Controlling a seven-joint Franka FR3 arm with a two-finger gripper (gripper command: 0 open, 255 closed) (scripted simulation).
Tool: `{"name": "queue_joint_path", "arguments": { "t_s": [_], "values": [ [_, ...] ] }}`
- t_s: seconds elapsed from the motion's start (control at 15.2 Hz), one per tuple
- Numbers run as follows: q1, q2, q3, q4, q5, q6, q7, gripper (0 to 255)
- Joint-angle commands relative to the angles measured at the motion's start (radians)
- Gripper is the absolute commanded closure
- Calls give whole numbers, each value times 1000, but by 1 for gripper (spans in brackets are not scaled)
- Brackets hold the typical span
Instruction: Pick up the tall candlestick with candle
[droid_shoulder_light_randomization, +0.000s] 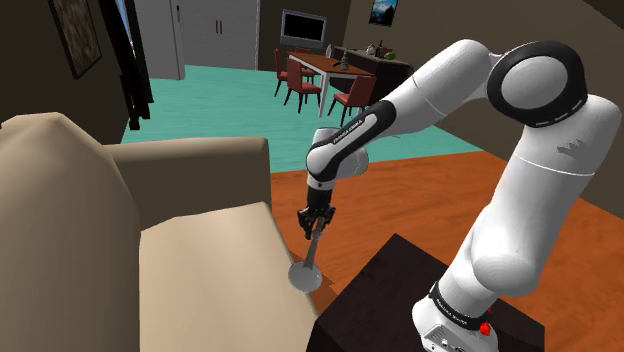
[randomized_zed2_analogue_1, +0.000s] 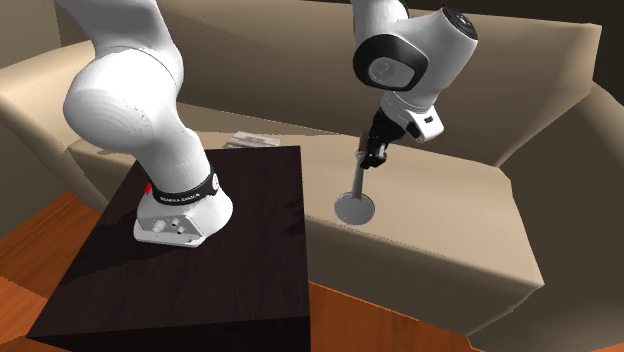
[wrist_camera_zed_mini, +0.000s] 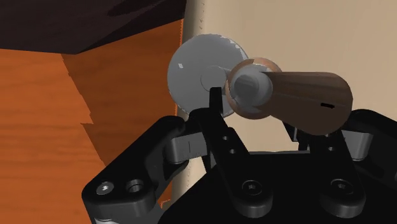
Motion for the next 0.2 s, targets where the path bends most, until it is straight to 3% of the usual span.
{"name": "queue_joint_path", "arguments": {
  "t_s": [0.0,0.13],
  "values": [
    [0,-24,-2,4,-9,-26,11,255],
    [0,-26,-2,4,-10,-28,12,255]
  ]
}}
